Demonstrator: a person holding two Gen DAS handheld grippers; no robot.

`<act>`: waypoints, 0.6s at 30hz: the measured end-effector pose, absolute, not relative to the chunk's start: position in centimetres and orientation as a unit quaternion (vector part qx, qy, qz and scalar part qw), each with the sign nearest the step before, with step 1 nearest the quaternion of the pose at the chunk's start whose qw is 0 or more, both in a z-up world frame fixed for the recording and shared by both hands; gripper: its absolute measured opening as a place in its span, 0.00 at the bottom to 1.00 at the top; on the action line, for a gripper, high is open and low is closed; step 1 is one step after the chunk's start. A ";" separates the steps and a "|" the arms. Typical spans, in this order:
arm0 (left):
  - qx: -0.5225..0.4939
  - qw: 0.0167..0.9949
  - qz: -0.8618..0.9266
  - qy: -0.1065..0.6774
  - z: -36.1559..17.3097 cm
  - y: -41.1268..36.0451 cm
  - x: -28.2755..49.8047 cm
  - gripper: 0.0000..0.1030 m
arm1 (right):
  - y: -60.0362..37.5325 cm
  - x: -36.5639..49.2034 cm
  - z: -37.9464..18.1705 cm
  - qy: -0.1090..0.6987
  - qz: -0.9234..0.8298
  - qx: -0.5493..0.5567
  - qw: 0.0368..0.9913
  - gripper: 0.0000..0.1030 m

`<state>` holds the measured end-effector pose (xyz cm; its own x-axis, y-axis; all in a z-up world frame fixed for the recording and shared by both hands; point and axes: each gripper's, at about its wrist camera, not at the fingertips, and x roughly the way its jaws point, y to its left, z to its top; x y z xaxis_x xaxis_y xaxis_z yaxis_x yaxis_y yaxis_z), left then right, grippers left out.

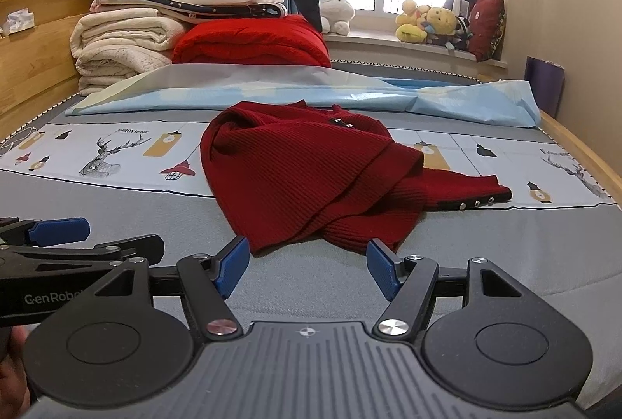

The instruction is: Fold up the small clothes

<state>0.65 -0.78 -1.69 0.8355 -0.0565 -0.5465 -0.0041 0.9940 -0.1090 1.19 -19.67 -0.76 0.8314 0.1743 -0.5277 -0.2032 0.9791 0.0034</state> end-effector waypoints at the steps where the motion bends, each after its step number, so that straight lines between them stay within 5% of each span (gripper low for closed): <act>1: -0.052 0.957 -0.013 0.287 -1.7 -0.8 0.7 0.85 | -19.7 1.2 -0.8 0.273 0.099 -0.026 0.956 0.66; 18: -0.054 0.956 -0.012 0.289 -1.9 -0.6 0.6 0.85 | -19.7 1.2 -0.8 0.274 0.097 -0.026 0.956 0.66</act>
